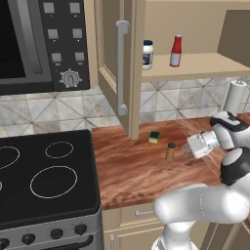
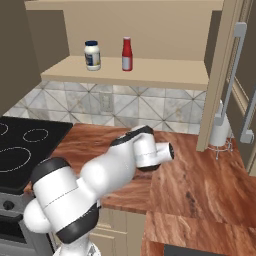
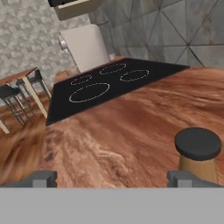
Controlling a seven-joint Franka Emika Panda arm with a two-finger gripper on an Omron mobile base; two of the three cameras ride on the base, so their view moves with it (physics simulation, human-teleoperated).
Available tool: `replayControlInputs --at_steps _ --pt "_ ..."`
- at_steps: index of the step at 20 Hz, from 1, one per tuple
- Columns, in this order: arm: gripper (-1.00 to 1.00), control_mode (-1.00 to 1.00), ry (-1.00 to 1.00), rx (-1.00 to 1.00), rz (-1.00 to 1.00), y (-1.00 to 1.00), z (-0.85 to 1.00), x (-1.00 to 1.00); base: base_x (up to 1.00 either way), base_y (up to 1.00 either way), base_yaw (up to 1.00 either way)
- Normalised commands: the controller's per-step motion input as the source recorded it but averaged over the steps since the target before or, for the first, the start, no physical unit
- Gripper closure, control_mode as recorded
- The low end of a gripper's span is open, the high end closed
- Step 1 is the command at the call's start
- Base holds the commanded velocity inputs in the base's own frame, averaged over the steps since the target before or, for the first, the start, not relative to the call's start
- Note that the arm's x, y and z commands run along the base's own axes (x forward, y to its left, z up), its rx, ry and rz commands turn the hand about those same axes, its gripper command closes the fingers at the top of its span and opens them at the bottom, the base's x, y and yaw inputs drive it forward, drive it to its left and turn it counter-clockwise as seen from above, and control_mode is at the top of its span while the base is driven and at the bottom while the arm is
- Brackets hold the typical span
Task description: There are various items on the counter. Only move the condiments/shakers into the cabinet.
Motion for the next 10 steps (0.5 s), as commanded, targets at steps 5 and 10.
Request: replayControlInputs --at_steps 5,10 --pt "-1.0 -1.0 0.0 0.0 0.08 0.03 -0.02 0.03 0.0 0.0 0.0" --pt "-1.0 -1.0 0.0 0.0 0.02 0.05 0.0 0.12 0.0 0.0 0.0"
